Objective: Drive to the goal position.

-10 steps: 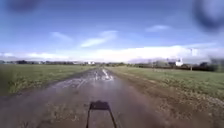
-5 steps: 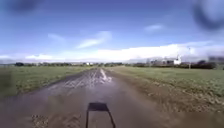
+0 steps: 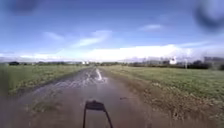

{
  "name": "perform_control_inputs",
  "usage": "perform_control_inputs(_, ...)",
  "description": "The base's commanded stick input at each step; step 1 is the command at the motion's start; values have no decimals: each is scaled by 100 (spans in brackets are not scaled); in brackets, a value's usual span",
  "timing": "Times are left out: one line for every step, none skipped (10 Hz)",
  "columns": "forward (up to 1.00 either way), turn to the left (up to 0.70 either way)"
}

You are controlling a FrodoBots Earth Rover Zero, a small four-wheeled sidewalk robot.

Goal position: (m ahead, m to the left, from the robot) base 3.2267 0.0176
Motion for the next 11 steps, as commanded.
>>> perform_control_inputs(20,0)
perform_control_inputs(4,0)
perform_control_inputs(4,2)
perform_control_inputs(10,5)
perform_control_inputs(16,8)
perform_control_inputs(21,11)
perform_control_inputs(27,13)
perform_control_inputs(32,16)
perform_control_inputs(38,19)
perform_control_inputs(44,22)
perform_control_inputs(49,25)
